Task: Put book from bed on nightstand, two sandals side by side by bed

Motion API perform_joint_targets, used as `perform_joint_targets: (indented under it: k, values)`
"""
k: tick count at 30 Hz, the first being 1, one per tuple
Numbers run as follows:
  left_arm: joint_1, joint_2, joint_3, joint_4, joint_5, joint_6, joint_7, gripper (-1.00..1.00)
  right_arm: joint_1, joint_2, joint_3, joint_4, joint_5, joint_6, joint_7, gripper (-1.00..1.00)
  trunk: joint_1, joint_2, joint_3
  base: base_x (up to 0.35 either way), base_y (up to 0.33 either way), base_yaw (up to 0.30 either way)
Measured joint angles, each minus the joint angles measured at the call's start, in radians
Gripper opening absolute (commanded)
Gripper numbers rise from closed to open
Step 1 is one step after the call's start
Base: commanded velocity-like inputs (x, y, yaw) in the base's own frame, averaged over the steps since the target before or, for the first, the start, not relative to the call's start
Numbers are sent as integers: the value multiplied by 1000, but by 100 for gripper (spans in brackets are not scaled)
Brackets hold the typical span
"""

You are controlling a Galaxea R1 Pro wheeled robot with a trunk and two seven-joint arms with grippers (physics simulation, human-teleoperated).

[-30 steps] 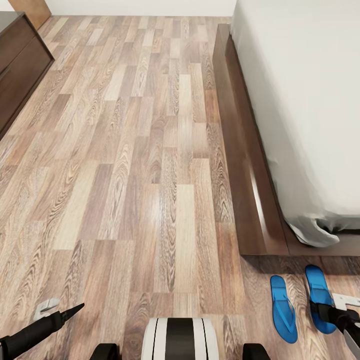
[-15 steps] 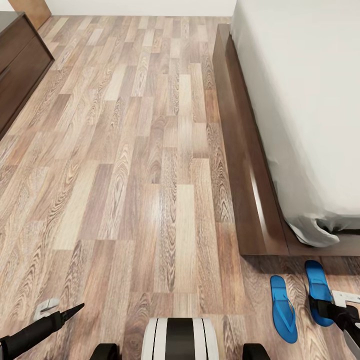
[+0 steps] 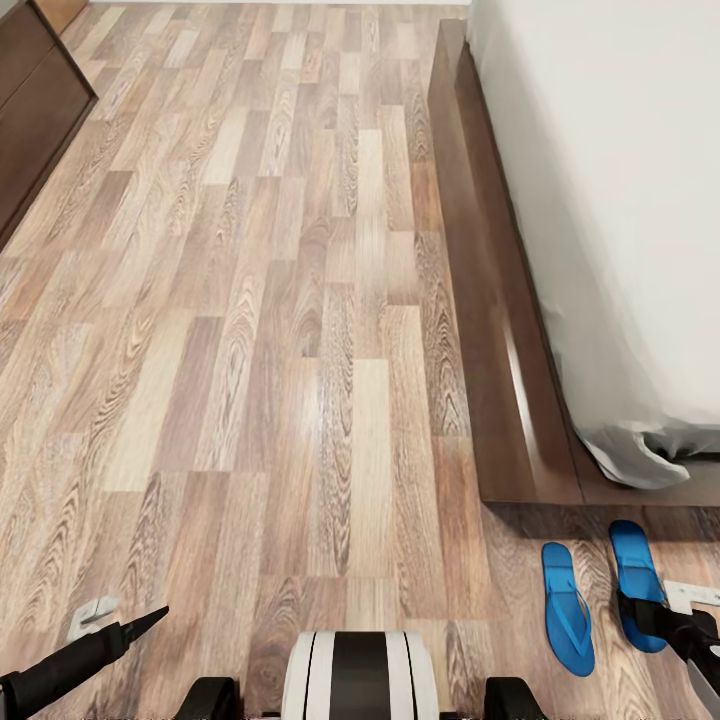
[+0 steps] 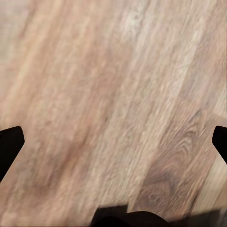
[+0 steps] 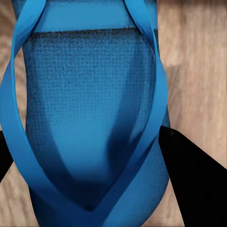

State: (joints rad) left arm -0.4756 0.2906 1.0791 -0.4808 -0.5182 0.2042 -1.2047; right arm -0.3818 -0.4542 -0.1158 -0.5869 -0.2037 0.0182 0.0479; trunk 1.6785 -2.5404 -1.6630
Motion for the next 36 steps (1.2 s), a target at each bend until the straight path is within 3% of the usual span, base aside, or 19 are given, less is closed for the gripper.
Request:
perform_joint_targets:
  k: [22,36]
  values:
    - [0,0,0,0,0,0,0,100,0,0,0,0,0,1,-1,-100,10,-5,-85,0,0,0]
    - [0,0,0,0,0,0,0,100,1,0,-2,4,0,-28,0,-100,10,-5,-85,0,0,0]
